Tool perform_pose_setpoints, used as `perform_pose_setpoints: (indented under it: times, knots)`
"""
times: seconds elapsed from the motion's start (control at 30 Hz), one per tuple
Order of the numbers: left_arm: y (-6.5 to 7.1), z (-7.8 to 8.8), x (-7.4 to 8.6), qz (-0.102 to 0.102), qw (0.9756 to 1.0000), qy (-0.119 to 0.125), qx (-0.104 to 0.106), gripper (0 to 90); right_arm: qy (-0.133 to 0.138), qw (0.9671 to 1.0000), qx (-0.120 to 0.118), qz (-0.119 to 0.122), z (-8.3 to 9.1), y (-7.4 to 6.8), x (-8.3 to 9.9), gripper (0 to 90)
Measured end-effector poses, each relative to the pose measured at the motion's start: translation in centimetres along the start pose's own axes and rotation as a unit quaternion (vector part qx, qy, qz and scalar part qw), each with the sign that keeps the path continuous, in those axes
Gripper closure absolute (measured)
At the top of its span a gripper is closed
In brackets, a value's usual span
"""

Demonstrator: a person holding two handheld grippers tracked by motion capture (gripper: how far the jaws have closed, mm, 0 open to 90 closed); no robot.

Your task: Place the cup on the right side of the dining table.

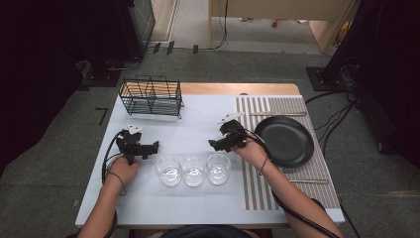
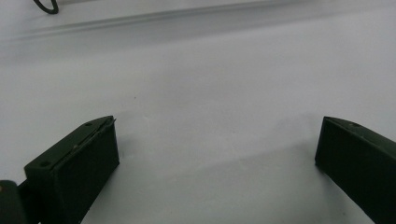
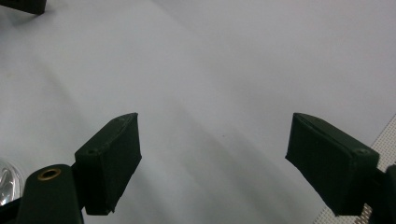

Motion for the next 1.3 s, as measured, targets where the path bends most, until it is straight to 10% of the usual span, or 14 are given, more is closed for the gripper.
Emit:
perform_pose_setpoints:
  times: [1.3]
  knots:
    - [0.0,0.0,0.0,0.000,1.0000,-0.001,0.001,0.0,0.010,0.9997,-0.014,0.016,2.2,-0.8,0.2,17.6]
Point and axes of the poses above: each handheld gripper's, and its own axes: z roughly backward along the jaws, x roughly out of its underside, y roughly to its right, the point moved 8 cm from there along -z, roughly forward along the jaws, and after that the axes turned 9 degrees about -y, right-handed, at the moved point
